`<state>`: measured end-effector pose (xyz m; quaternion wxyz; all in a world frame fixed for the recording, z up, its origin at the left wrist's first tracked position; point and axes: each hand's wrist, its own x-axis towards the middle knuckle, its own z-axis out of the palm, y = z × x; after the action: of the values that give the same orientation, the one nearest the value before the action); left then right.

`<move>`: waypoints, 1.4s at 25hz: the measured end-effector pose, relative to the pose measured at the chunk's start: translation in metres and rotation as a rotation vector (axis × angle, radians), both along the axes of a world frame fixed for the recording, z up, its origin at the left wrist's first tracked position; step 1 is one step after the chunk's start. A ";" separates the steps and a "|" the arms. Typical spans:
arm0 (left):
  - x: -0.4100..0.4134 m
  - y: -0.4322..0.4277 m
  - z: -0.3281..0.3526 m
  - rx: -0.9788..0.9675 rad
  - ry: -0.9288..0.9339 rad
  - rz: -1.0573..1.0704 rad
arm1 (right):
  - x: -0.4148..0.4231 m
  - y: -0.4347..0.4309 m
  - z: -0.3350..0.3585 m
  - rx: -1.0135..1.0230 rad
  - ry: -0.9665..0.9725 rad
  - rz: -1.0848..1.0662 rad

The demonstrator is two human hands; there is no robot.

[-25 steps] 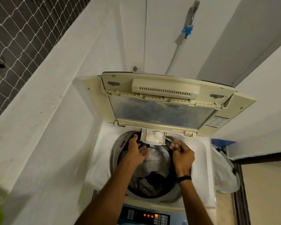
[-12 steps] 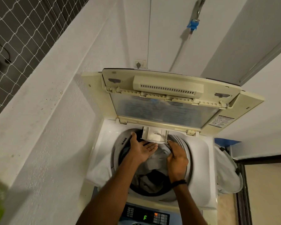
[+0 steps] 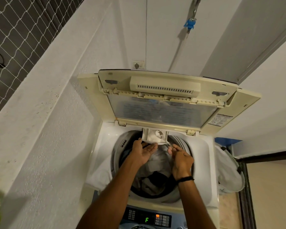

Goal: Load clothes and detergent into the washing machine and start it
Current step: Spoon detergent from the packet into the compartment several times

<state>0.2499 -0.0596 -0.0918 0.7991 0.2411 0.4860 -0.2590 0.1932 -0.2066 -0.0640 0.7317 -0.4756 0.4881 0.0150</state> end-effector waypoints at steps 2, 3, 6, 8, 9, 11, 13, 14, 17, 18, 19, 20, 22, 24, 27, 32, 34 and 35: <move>-0.002 0.007 -0.001 0.019 -0.023 -0.021 | -0.003 -0.001 0.008 0.133 0.020 -0.025; -0.003 0.012 0.000 0.027 -0.031 -0.020 | -0.004 0.000 0.016 0.205 0.003 -0.045; -0.009 0.031 0.013 0.042 -0.072 0.023 | -0.008 0.010 0.048 0.308 -0.073 -0.021; -0.015 0.047 0.033 0.056 -0.127 0.052 | -0.011 0.020 0.070 0.323 -0.127 0.067; -0.018 0.056 0.047 0.070 -0.154 0.069 | -0.009 0.026 0.082 0.321 -0.149 0.108; -0.030 0.079 0.080 0.126 -0.213 0.148 | -0.008 0.043 0.109 0.330 -0.203 0.225; -0.051 0.105 0.123 0.246 -0.300 0.215 | -0.010 0.065 0.138 0.336 -0.263 0.370; -0.066 0.118 0.147 0.357 -0.350 0.213 | -0.011 0.076 0.154 0.342 -0.303 0.452; -0.124 0.153 0.219 0.758 -0.546 0.208 | -0.017 0.115 0.193 0.261 -0.446 0.756; -0.143 0.163 0.241 0.883 -0.609 0.232 | -0.019 0.129 0.206 0.276 -0.444 0.808; -0.163 0.172 0.263 1.013 -0.660 0.264 | -0.021 0.146 0.218 0.313 -0.421 0.855; -0.182 0.181 0.281 1.143 -0.689 0.299 | -0.024 0.162 0.231 0.318 -0.424 0.927; -0.223 0.201 0.312 1.381 -0.699 0.380 | -0.030 0.199 0.257 0.267 -0.509 1.085; -0.257 0.220 0.327 1.556 -0.681 0.466 | -0.038 0.235 0.278 0.225 -0.651 1.225; -0.292 0.248 0.327 1.659 -0.597 0.632 | -0.057 0.292 0.290 0.074 -0.786 1.418; -0.319 0.293 0.299 1.767 -0.336 0.663 | -0.085 0.374 0.277 -0.629 -0.913 1.787; -0.325 0.303 0.289 1.756 -0.290 0.646 | -0.097 0.392 0.269 -0.647 -0.875 1.854; -0.327 0.307 0.286 1.753 -0.278 0.637 | -0.101 0.398 0.264 -0.633 -0.859 1.849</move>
<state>-0.0774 0.2470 0.1940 0.4169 0.6408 0.4508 0.4608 0.0920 0.1917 0.1997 0.3900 -0.7950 -0.3796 0.2679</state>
